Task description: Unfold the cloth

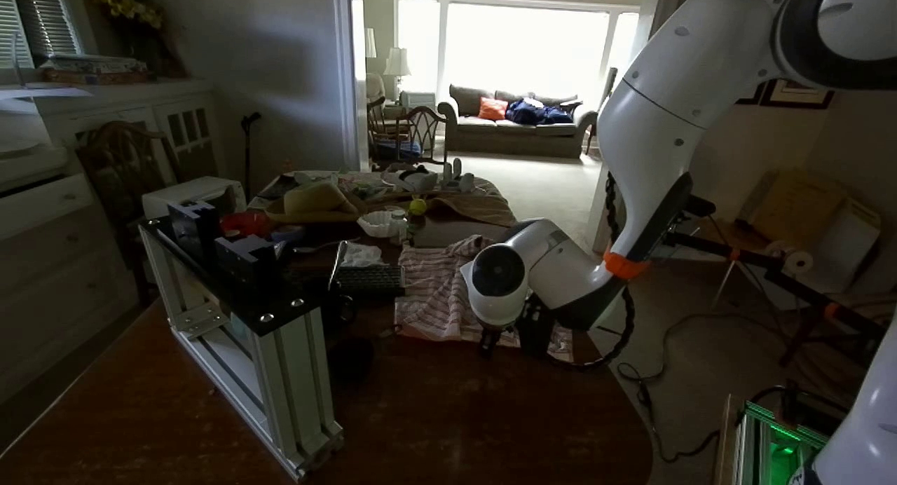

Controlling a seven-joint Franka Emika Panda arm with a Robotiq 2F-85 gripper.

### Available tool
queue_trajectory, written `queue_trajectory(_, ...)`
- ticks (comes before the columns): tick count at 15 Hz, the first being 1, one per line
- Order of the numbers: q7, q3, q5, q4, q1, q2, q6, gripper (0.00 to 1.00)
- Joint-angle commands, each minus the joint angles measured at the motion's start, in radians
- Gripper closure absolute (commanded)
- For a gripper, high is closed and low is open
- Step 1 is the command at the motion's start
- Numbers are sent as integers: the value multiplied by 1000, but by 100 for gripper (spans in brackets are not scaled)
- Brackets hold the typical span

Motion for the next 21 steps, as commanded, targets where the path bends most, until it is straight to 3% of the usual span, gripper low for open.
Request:
queue_trajectory(1, 8, -21, -60, 36, 4, 47, 22, 16)
queue_trajectory(5, 16, -25, -103, 49, 1, 68, 19, 35)
queue_trajectory(8, 15, -21, -117, 50, 0, 76, 19, 69)
queue_trajectory(12, 0, -10, -97, 37, 0, 73, 22, 98)
queue_trajectory(21, -130, 45, -37, -67, 12, 19, 111, 98)
